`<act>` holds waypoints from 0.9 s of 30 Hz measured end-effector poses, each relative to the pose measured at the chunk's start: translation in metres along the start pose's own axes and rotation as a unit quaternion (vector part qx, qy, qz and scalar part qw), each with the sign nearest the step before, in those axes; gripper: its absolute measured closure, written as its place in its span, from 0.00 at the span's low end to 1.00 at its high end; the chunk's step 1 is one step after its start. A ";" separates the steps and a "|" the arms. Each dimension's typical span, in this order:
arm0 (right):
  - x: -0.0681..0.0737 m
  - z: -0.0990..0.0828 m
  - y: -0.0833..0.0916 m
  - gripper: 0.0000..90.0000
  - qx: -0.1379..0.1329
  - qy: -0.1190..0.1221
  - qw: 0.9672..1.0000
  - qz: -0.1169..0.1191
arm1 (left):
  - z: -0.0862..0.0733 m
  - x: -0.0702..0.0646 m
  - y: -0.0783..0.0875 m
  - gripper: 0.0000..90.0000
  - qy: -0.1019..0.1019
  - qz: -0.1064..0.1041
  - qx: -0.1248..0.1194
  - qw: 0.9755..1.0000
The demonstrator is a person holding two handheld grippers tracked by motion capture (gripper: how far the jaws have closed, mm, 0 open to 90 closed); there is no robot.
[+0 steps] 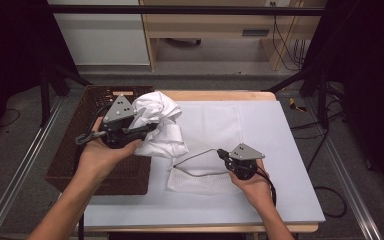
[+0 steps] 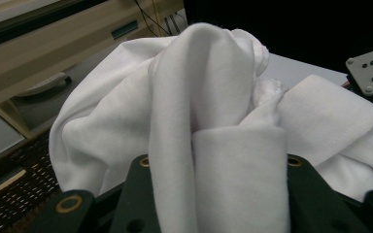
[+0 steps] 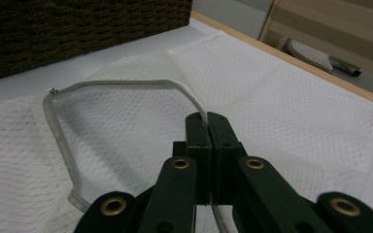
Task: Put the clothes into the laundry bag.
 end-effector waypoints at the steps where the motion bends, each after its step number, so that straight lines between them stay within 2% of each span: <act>1: 0.000 0.000 0.000 0.99 -0.001 -0.003 1.000 0.002 | 0.001 -0.003 -0.002 0.76 -0.002 -0.002 0.000 1.000; 10: -0.005 -0.001 -0.001 0.99 -0.006 -0.021 1.000 0.012 | 0.001 -0.025 -0.013 0.76 -0.004 -0.025 0.001 1.000; 13: -0.005 -0.001 0.000 0.99 -0.008 -0.024 1.000 0.013 | 0.001 -0.031 -0.014 0.76 0.004 -0.034 -0.005 0.999; 20: -0.005 -0.001 -0.001 0.99 -0.008 -0.030 0.999 0.018 | -0.007 -0.045 -0.017 0.76 0.002 -0.050 0.002 0.999; 27: -0.004 -0.001 -0.002 0.99 -0.010 -0.037 0.999 0.025 | -0.013 -0.064 -0.020 0.76 0.007 -0.075 -0.001 0.997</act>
Point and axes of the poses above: each handheld gripper's, and its own axes: y roughly backward along the jaws, z roughly out of its top, x roughly to its left, the point moved 8 cm from there along -y, roughly forward along the jaws, and after that the axes turned 8 degrees about z, right-handed, at the moved point
